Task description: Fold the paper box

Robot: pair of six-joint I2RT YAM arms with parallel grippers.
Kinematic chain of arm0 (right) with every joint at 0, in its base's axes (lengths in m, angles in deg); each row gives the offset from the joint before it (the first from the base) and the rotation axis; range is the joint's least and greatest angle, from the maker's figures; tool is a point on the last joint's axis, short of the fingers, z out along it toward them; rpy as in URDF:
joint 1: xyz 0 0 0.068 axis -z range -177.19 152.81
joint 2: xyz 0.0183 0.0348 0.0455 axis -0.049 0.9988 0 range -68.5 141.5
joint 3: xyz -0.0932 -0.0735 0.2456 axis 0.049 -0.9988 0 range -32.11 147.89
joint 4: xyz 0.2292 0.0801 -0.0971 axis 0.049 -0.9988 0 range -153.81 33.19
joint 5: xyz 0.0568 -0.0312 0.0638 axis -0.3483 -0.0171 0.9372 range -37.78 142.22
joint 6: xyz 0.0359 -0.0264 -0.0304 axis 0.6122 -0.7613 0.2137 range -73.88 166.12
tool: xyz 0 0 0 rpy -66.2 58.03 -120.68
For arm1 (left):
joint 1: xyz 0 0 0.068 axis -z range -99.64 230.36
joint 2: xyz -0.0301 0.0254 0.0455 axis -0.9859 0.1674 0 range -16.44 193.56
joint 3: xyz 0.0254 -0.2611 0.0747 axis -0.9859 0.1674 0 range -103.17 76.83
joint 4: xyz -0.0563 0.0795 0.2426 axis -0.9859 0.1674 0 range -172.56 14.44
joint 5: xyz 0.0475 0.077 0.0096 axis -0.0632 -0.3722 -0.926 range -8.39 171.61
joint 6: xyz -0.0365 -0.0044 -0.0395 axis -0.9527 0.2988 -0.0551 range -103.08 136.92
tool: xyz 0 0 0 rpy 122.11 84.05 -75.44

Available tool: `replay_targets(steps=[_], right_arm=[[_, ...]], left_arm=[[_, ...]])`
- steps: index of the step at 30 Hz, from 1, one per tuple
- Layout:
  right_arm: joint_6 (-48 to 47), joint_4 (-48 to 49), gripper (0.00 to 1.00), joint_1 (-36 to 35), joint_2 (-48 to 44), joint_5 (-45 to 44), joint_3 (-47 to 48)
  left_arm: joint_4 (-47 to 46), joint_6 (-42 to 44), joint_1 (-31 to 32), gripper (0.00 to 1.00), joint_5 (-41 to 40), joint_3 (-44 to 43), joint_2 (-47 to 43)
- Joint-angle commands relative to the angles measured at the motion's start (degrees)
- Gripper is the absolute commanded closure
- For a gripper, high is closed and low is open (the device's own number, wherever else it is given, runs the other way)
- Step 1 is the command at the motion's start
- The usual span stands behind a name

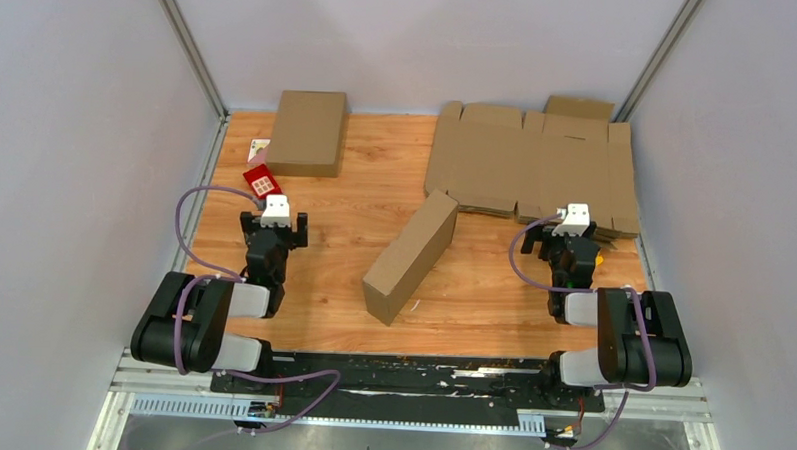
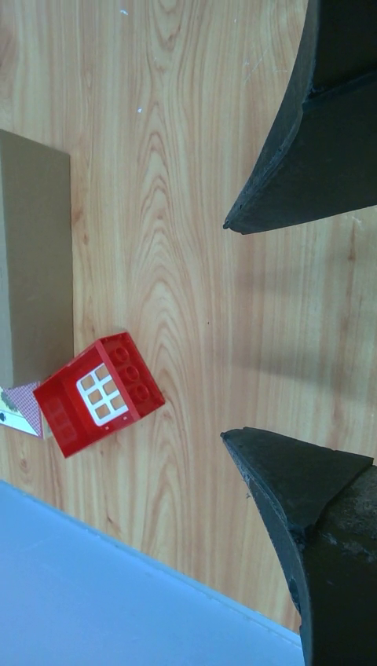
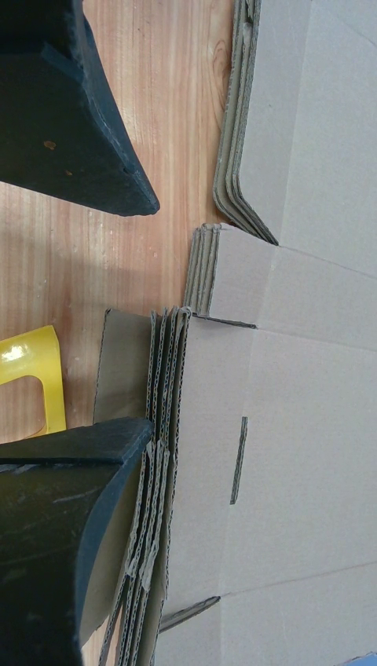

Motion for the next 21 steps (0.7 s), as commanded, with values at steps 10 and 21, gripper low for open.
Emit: replay_targets(steps=[10, 21], right_arm=[[-0.52, 2.13, 0.00, -0.28, -0.79, 0.54, 1.59], [-0.55, 2.14, 0.00, -0.28, -0.80, 0.54, 1.58]], left_arm=[[-3.67, 0.00, -0.34, 0.00, -3.15, -0.26, -0.19], [-3.38, 0.09, -0.34, 0.00, -3.07, -0.32, -0.20]])
